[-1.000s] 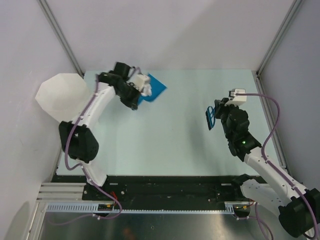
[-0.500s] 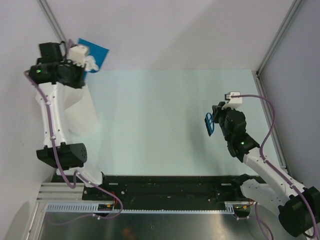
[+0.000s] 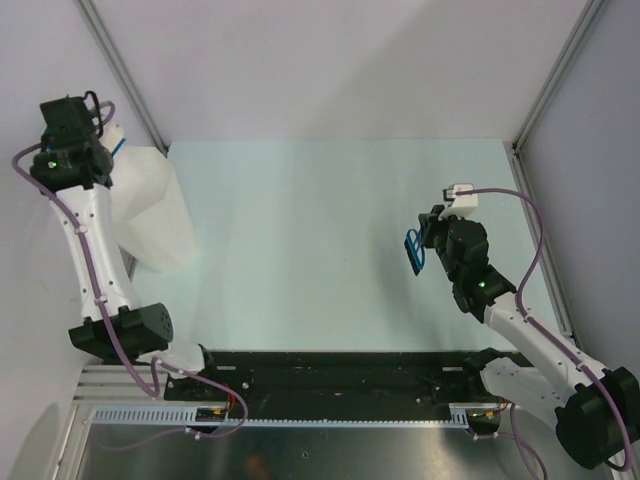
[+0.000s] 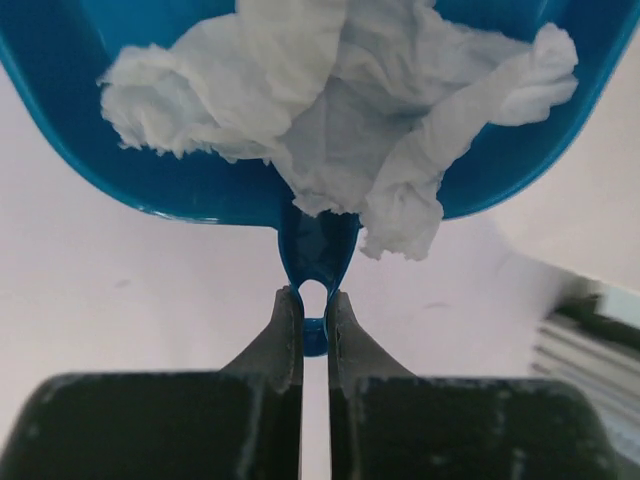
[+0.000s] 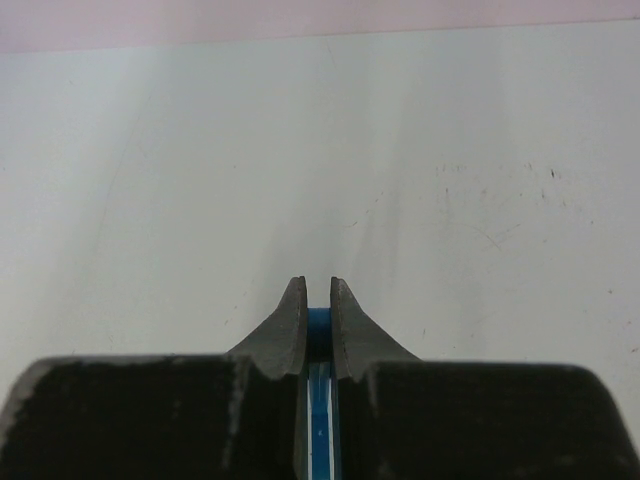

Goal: Sweep away the paper scraps from the table

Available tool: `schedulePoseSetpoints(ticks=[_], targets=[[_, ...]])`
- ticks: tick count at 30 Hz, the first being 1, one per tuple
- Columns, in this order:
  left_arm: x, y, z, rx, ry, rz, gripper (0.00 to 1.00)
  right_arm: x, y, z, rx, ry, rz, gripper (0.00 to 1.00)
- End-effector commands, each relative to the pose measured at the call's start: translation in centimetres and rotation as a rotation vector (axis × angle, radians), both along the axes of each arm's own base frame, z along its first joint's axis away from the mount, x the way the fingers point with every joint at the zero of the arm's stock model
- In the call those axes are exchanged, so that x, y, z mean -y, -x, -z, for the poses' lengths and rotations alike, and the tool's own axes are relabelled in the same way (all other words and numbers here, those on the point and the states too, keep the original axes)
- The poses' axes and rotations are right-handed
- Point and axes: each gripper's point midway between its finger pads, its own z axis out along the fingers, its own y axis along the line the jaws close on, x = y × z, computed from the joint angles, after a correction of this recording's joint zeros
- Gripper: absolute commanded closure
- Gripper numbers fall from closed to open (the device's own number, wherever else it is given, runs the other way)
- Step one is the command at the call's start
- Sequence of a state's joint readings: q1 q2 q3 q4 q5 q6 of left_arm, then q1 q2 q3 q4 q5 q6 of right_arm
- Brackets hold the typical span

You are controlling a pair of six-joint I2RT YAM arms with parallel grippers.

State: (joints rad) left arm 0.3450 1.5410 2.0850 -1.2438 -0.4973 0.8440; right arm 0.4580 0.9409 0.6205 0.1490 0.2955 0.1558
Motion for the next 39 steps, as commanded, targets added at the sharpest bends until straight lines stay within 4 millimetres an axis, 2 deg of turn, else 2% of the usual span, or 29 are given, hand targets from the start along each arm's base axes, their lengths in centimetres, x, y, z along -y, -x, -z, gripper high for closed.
schedulePoseSetpoints(ticks=[1,2,3,4,5,7,8,9,11,12,14,16,18,20,23,24,25,26,27,28,29,30,31,33,34,35,37,38,39], targets=[[-0.9,2.6,-6.6,-0.075,-0.420,-0.124,1.00,-0.3,-0.4,-1.4,0.056,-0.017,-0.011,1.00],[-0.8,2.8,-7.9,-0.039,-0.485,-0.183,1.00,-0.3,-0.4,-1.5,0.058,-0.019,-0.014,1.00],[-0.2,2.3,-7.1,-0.075,-0.520,-0.167,1.00,-0.3,-0.4,-1.5,0.060,-0.020,-0.017,1.00],[-0.1,2.1,-7.5,-0.139,-0.580,-0.146,1.00,-0.5,-0.3,-1.7,0.063,-0.024,-0.026,1.00],[-0.3,1.8,-6.9,-0.131,-0.617,-0.183,1.00,-0.6,-0.3,-1.8,0.067,-0.029,-0.030,1.00],[-0.2,2.7,-7.7,-0.208,-0.697,-0.180,1.00,-0.6,-0.1,-1.9,0.068,-0.030,-0.035,1.00],[-0.1,3.0,-8.4,-0.153,-0.727,-0.208,1.00,-0.5,0.0,-2.2,0.075,-0.033,-0.033,1.00],[-0.1,2.9,-7.5,-0.255,-0.768,-0.172,1.00,-0.4,0.1,-2.6,0.085,-0.036,-0.033,1.00],[0.1,3.7,-8.3,-0.230,-0.803,-0.185,1.00,-0.2,0.3,-2.8,0.091,-0.036,-0.024,1.00],[0.2,3.4,-8.4,-0.283,-0.849,-0.154,1.00,-0.1,0.3,-2.9,0.096,-0.036,-0.024,1.00],[0.4,3.9,-9.9,-0.218,-0.904,-0.186,1.00,-0.2,0.3,-3.2,0.102,-0.040,-0.024,1.00],[0.5,3.9,-10.5,-0.202,-0.909,-0.187,1.00,-0.3,0.2,-3.1,0.101,-0.049,-0.029,1.00],[0.6,4.0,-12.1,-0.104,-0.901,-0.203,1.00,-0.5,0.3,-3.1,0.099,-0.057,-0.033,1.00],[0.8,3.2,-13.7,0.009,-0.907,-0.179,1.00,-0.4,0.4,-2.9,0.091,-0.053,-0.030,1.00],[2.3,3.4,-18.8,0.346,-0.869,-0.141,1.00,-0.1,0.5,-3.0,0.091,-0.043,-0.019,1.00],[2.8,3.0,-19.1,0.476,-0.797,-0.120,1.00,0.0,0.5,-3.1,0.094,-0.039,-0.018,1.00],[3.4,1.9,-17.9,0.442,-0.730,-0.045,1.00,0.1,0.6,-3.3,0.101,-0.042,-0.015,1.00],[5.3,1.3,-19.5,0.546,-0.666,0.051,1.00,0.1,0.7,-3.6,0.111,-0.044,-0.017,1.00],[6.1,0.5,-18.9,0.637,-0.563,0.083,1.00,0.2,0.8,-3.9,0.121,-0.046,-0.015,1.00],[7.7,-0.6,-17.7,0.615,-0.510,0.169,1.00,0.1,0.9,-4.1,0.127,-0.044,-0.022,1.00],[10.2,-2.3,-17.0,0.631,-0.458,0.273,1.00,0.2,1.0,-4.5,0.138,-0.045,-0.024,1.00],[11.5,-3.5,-15.8,0.636,-0.401,0.312,1.00,0.1,1.1,-4.6,0.140,-0.045,-0.034,1.00],[12.8,-4.6,-13.9,0.579,-0.365,0.357,1.00,0.1,1.2,-4.7,0.144,-0.043,-0.039,1.00],[17.2,-7.0,-10.5,0.538,-0.243,0.471,1.00,0.3,1.4,-4.9,0.148,-0.035,-0.039,1.00],[19.1,-8.2,-7.4,0.438,-0.199,0.527,1.00,0.4,1.5,-4.8,0.146,-0.032,-0.036,1.00],[22.3,-8.7,-5.6,0.400,-0.146,0.614,1.00,0.5,1.7,-4.8,0.145,-0.031,-0.031,1.00],[26.4,-9.0,-1.4,0.299,-0.007,0.720,1.00,1.4,1.9,-4.7,0.134,-0.031,0.010,1.00],[29.2,-9.3,0.7,0.247,0.050,0.783,1.00,1.6,1.9,-4.5,0.128,-0.029,0.021,1.00],[30.9,-9.3,2.2,0.229,0.143,0.794,1.00,2.0,2.0,-4.3,0.117,-0.021,0.041,1.00]])
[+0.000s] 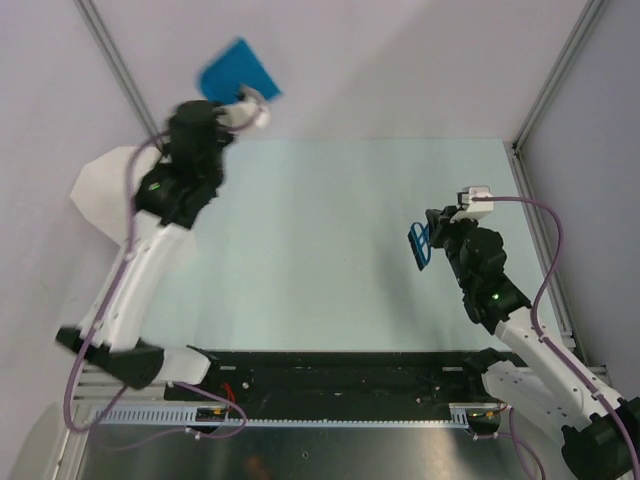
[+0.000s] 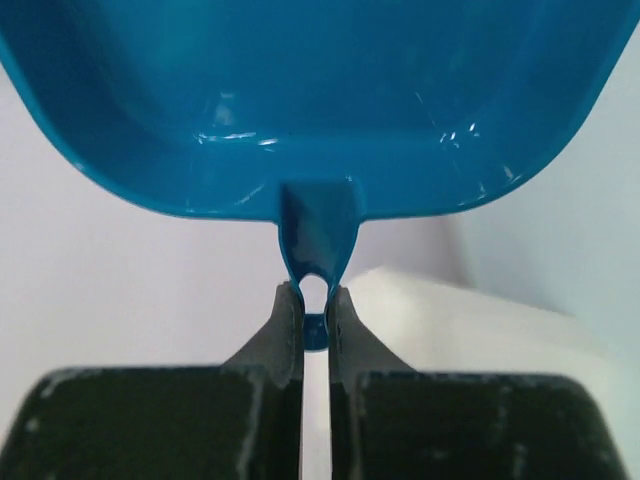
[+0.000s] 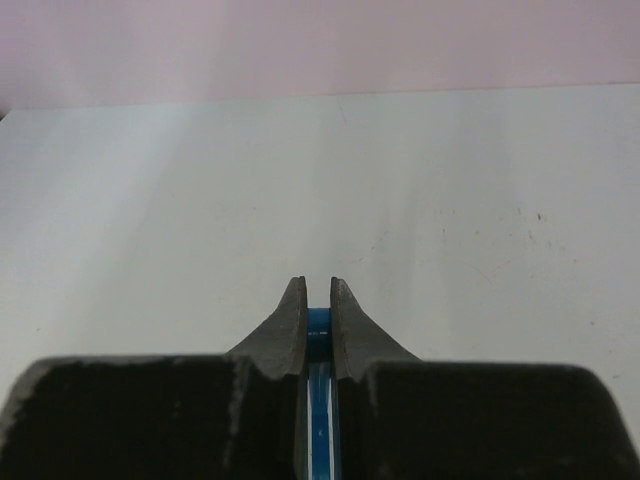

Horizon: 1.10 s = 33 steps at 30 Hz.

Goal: Sweep away the paper scraps from the table

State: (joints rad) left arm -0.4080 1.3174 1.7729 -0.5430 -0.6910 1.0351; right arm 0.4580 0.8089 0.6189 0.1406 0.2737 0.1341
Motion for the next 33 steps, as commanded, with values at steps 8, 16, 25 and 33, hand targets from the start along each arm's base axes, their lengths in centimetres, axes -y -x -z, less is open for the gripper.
schedulePoseSetpoints(ticks=[8,16,25,33], targets=[[19.2,4.3,29.0,-0.983,0.389,0.480,1.00,2.8,1.0,0.5,-0.033,0.041,0.112,1.00],[22.1,6.4,38.6,-1.245,0.412,0.465,1.00,2.6,0.6,1.1,-0.049,0.062,0.111,1.00],[21.8,5.7,45.7,-1.284,0.323,0.378,1.00,2.1,0.5,1.7,-0.061,0.102,0.102,1.00],[22.3,5.8,46.8,-1.302,0.323,0.410,0.56,2.0,0.3,2.1,-0.063,0.147,0.106,1.00]])
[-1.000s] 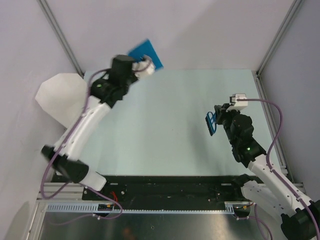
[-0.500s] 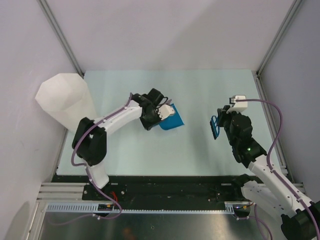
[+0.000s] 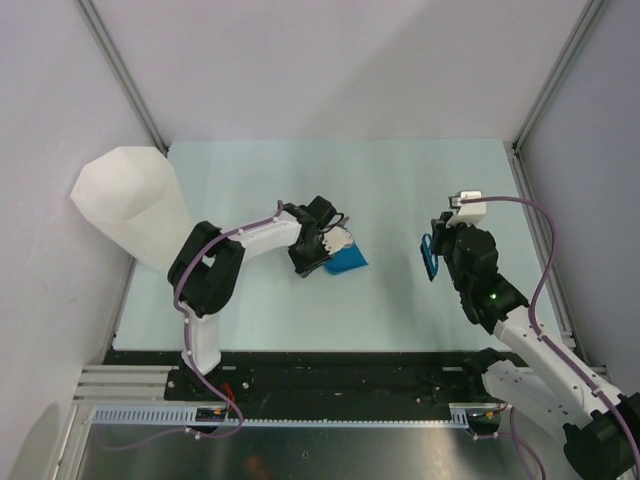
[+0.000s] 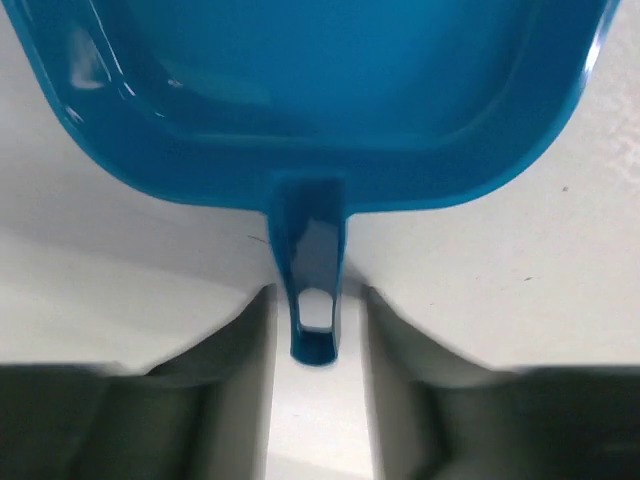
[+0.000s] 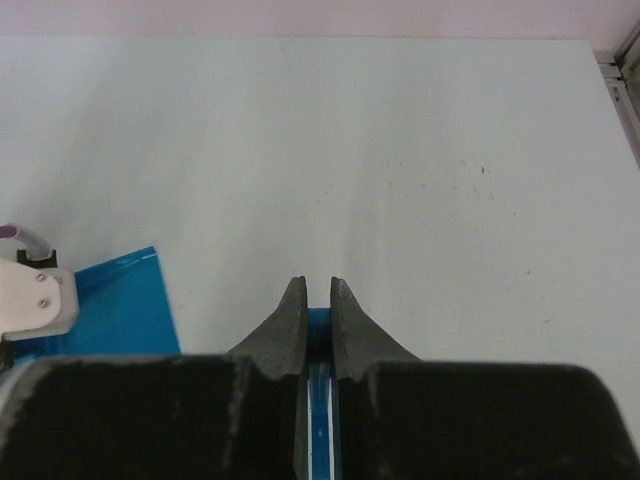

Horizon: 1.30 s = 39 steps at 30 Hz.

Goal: Sweep away the paper scraps from the table

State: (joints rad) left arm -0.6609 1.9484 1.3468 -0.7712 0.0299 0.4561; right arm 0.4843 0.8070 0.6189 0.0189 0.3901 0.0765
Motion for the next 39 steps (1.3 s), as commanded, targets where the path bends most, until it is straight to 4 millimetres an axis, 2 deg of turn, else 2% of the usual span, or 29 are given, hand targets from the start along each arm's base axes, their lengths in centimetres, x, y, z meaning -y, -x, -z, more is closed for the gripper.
schedulePoseSetpoints(ticks=[1,2,5,6,7,8,9,10,11,12,13,14,15,17,18,19,22,24,25,27,29,30,31,32,33,36,37,38,39], targets=[[1.3,-0.7,-1.2,0.044,0.062,0.006,0.40,-0.1,-0.4,-0.8,0.038,0.049,0.012,1.00],[1.5,-1.0,-2.5,0.075,0.080,0.005,0.01,-0.1,-0.4,-0.9,0.046,0.060,0.022,1.00],[2.2,-2.0,-5.7,0.136,0.153,-0.009,0.00,-1.5,-0.9,-1.8,0.094,0.107,-0.010,1.00],[2.5,-2.2,-8.1,0.173,0.207,-0.011,0.00,-2.1,-1.1,-1.8,0.107,0.135,-0.028,1.00],[2.8,-2.2,-9.6,0.177,0.268,-0.024,0.00,-3.0,-1.4,-3.0,0.161,0.140,-0.042,1.00],[2.7,-2.2,-10.7,0.183,0.305,-0.032,0.00,-4.6,-1.8,-2.2,0.166,0.244,-0.086,1.00],[2.7,-2.0,-13.3,0.217,0.374,-0.031,0.00,-5.7,-2.0,-2.2,0.189,0.286,-0.110,1.00],[1.6,-2.4,-14.0,0.217,0.408,-0.077,0.00,-6.7,-2.5,-3.6,0.260,0.291,-0.112,1.00],[1.8,-2.3,-15.2,0.204,0.497,-0.087,0.00,-8.1,-3.4,-1.8,0.246,0.377,-0.142,1.00],[1.2,-2.7,-15.8,0.208,0.543,-0.131,0.00,-9.9,-3.2,-1.8,0.286,0.461,-0.195,1.00],[-1.0,-3.4,-15.7,0.207,0.570,-0.234,0.00,-11.6,-3.4,-2.6,0.358,0.460,-0.226,1.00],[-2.1,-4.6,-15.5,0.246,0.570,-0.282,0.00,-13.1,-3.4,-2.2,0.382,0.482,-0.264,1.00],[-3.3,-5.1,-14.8,0.259,0.549,-0.326,0.00,-15.5,-3.4,0.0,0.380,0.556,-0.334,1.00],[-5.9,-5.9,-12.8,0.272,0.494,-0.402,0.00,-18.5,-3.0,0.3,0.452,0.553,-0.404,1.00],[-6.5,-5.9,-12.3,0.271,0.482,-0.416,0.00,-20.1,-3.4,2.8,0.435,0.626,-0.444,1.00],[-7.3,-5.6,-11.3,0.260,0.467,-0.425,0.00,-21.6,-2.7,2.7,0.470,0.626,-0.466,1.00],[-8.2,-5.4,-10.1,0.279,0.449,-0.429,0.00,-25.0,-2.5,5.7,0.480,0.732,-0.517,1.00],[-8.6,-5.7,-10.0,0.307,0.447,-0.431,0.00,-26.5,-2.2,6.9,0.474,0.758,-0.553,1.00],[-8.9,-5.5,-9.6,0.306,0.440,-0.439,0.00,-27.7,-1.9,8.4,0.455,0.780,-0.598,1.00],[-9.5,-5.9,-9.6,0.318,0.440,-0.458,0.00,-28.6,-1.5,9.6,0.434,0.788,-0.637,1.00],[-9.9,-6.0,-9.5,0.328,0.433,-0.461,0.00,-29.4,-1.0,10.7,0.400,0.801,-0.672,0.91],[-10.2,-6.1,-9.6,0.335,0.430,-0.465,0.00,-29.6,-0.7,10.7,0.392,0.800,-0.678,0.67],[-10.5,-6.4,-9.6,0.349,0.419,-0.472,0.00,-29.7,-0.4,11.4,0.365,0.821,-0.703,0.56],[-10.7,-6.4,-9.5,0.353,0.411,-0.478,0.00,-30.2,0.4,10.5,0.375,0.804,-0.714,0.38],[-10.9,-6.6,-9.3,0.356,0.401,-0.483,0.00,-30.4,1.0,10.0,0.379,0.799,-0.722,0.01],[-11.1,-7.1,-9.5,0.364,0.403,-0.490,0.00,-31.5,3.8,7.9,0.404,0.779,-0.794,0.00],[-11.1,-7.3,-9.8,0.372,0.408,-0.488,0.00,-32.1,5.2,8.2,0.392,0.784,-0.869,0.00],[-11.1,-7.5,-9.9,0.376,0.407,-0.490,0.00,-32.5,6.5,6.1,0.419,0.752,-0.913,0.00],[-11.2,-7.6,-10.0,0.382,0.407,-0.490,0.00,-33.3,9.7,8.0,0.354,0.765,-1.102,0.00]])
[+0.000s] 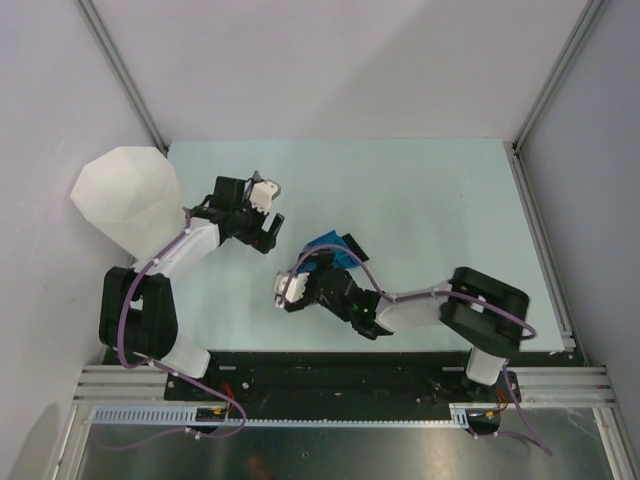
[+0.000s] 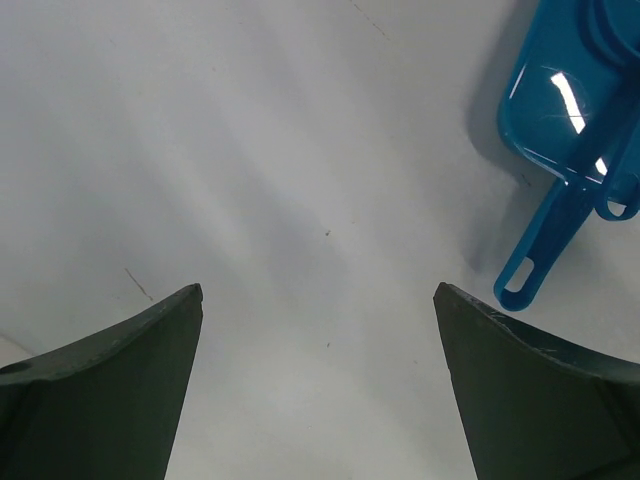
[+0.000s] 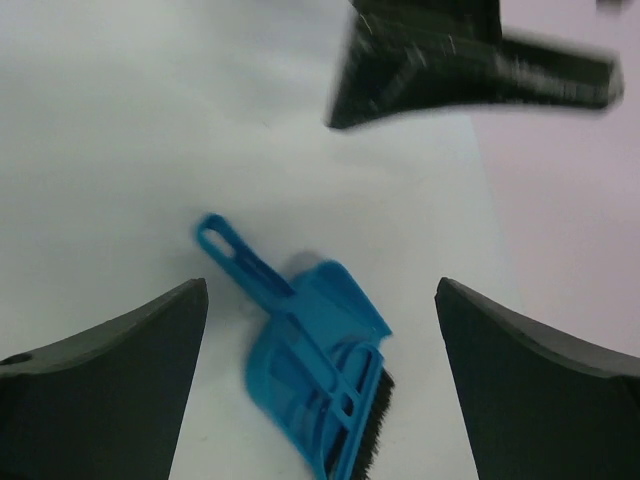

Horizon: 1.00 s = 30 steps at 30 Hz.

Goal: Sweep away the paper scraps from the table

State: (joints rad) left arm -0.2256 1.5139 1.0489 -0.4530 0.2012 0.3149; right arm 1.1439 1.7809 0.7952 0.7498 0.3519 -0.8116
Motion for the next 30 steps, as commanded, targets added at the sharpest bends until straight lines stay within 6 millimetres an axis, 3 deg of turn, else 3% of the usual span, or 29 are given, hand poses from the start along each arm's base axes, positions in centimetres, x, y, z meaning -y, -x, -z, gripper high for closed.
schedulePoseSetpoints(ticks=[1,2,3,5,6,9,10,16,17,20,22,24,26,27,28,29,30], targets=[[-0.3,-1.9,-2.2,0.088,0.004,-0.023,0.00,-3.2,8.4,-3.8,-0.172,0.024,-0.354,0.00],[-0.4,-2.1,-2.4,0.095,0.002,-0.022,0.00,-3.3,10.5,-3.9,-0.248,0.041,-0.446,0.00],[-0.4,-2.2,-2.5,0.100,-0.001,-0.020,0.00,-3.2,14.3,-5.1,-0.397,0.048,-0.608,0.00],[-0.4,-2.4,-3.0,0.114,0.000,-0.019,0.00,-2.3,17.0,-6.9,-0.538,0.016,-0.734,0.00],[-0.4,-2.4,-3.0,0.115,-0.002,-0.017,0.00,-1.0,18.6,-8.5,-0.647,-0.021,-0.845,0.00],[-0.5,-2.5,-3.2,0.122,-0.004,-0.020,0.00,1.8,18.7,-10.3,-0.776,-0.071,-0.909,0.00],[-0.4,-2.5,-3.2,0.125,-0.004,-0.020,0.00,3.0,16.1,-10.2,-0.814,-0.103,-0.823,0.00],[0.0,-2.4,-2.9,0.117,0.022,-0.013,0.00,8.9,7.1,-7.3,-0.936,-0.169,-0.325,0.00],[0.0,-2.4,-2.8,0.117,0.023,-0.010,0.00,10.7,5.0,-6.8,-0.960,-0.207,-0.220,0.00],[-0.2,-2.3,-2.4,0.115,0.010,-0.006,0.00,14.5,1.0,-6.2,-1.032,-0.330,0.022,0.00],[-0.2,-2.2,-2.2,0.114,0.003,-0.002,0.00,17.3,-2.7,-6.2,-0.982,-0.415,0.214,0.00],[-0.3,-2.3,-2.0,0.123,0.003,-0.008,0.00,22.4,-6.7,-5.7,-0.937,-0.541,0.503,0.00],[-1.0,-2.5,-2.1,0.152,-0.011,-0.036,0.00,26.5,-9.1,-5.7,-0.866,-0.629,0.703,0.00],[-1.1,-2.6,-1.8,0.179,-0.002,-0.051,0.00,30.1,-10.3,-5.2,-0.789,-0.681,0.871,0.00],[-1.2,-2.7,-2.5,0.218,0.009,-0.060,0.00,31.5,-10.6,-5.0,-0.737,-0.697,0.922,0.00],[-1.5,-2.7,-2.5,0.235,0.024,-0.084,0.00,32.6,-12.0,-6.5,-0.615,-0.754,0.932,0.00],[-1.5,-2.9,-2.2,0.279,0.038,-0.099,0.00,34.6,-11.3,-5.5,-0.520,-0.757,0.997,0.00]])
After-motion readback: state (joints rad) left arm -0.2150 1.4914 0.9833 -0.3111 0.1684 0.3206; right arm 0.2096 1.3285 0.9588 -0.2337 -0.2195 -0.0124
